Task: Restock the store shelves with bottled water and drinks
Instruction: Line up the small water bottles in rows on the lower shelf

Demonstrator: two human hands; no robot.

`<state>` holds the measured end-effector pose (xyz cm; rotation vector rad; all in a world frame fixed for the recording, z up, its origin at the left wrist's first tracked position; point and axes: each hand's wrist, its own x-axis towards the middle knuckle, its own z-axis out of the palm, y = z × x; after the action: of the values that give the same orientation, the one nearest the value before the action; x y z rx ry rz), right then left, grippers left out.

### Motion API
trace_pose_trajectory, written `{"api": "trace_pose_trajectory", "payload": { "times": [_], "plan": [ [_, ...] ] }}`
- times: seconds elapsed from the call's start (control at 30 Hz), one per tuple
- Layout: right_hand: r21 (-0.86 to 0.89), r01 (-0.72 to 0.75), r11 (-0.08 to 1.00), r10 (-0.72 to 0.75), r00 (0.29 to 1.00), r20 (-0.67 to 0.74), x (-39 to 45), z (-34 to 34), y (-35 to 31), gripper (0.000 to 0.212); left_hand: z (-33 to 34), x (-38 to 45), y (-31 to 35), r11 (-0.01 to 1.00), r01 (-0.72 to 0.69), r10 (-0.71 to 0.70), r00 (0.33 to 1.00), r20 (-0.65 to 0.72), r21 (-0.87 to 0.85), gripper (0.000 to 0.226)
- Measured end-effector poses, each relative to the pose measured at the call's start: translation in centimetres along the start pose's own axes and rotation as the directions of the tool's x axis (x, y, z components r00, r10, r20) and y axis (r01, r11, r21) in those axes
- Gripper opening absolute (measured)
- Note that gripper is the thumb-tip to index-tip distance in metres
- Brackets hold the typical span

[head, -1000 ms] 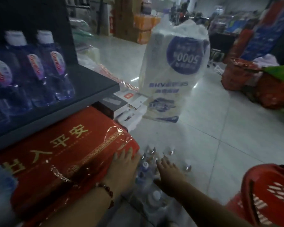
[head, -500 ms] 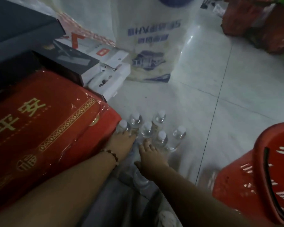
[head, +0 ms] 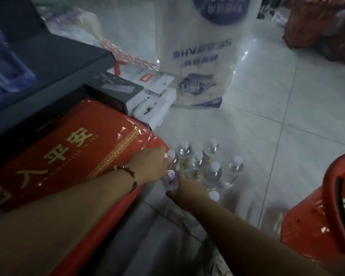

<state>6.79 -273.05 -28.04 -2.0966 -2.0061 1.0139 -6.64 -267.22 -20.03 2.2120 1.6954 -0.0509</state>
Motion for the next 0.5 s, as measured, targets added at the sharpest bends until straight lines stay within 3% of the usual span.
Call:
{"api": "trace_pose_trajectory", "payload": {
  "times": [0.1, 0.23, 0.37, 0.5],
  "plan": [
    [0.116, 0.049, 0.992, -0.047, 0.999, -0.02, -2.1, -1.6, -2.4, 0.076, -5.0, -3.1, 0.1, 0.999, 0.019, -0.025, 0.993, -0.113, -0.05, 0.036],
    [0.265, 0.15, 0.952, -0.119, 0.984, -0.131, -5.1, -4.7, -6.2, 0.069, -11.3, -6.9, -0.3, 0.962, 0.08, -0.15, 0.954, -0.26, -0.262, 0.041],
    [0.301, 0.322, 0.897, -0.249, 0.934, -0.255, -7.9, -7.8, -11.0, 0.062, -16.5, -11.2, -1.0, 0.949, 0.069, -0.216, 0.853, -0.474, -0.309, 0.046],
    [0.346, 0.444, 0.827, -0.374, 0.893, -0.251, -9.8, -10.0, -15.4, 0.056, -20.1, -16.0, -1.7, 0.943, 0.047, -0.257, 0.734, -0.629, -0.331, 0.033]
  ]
}}
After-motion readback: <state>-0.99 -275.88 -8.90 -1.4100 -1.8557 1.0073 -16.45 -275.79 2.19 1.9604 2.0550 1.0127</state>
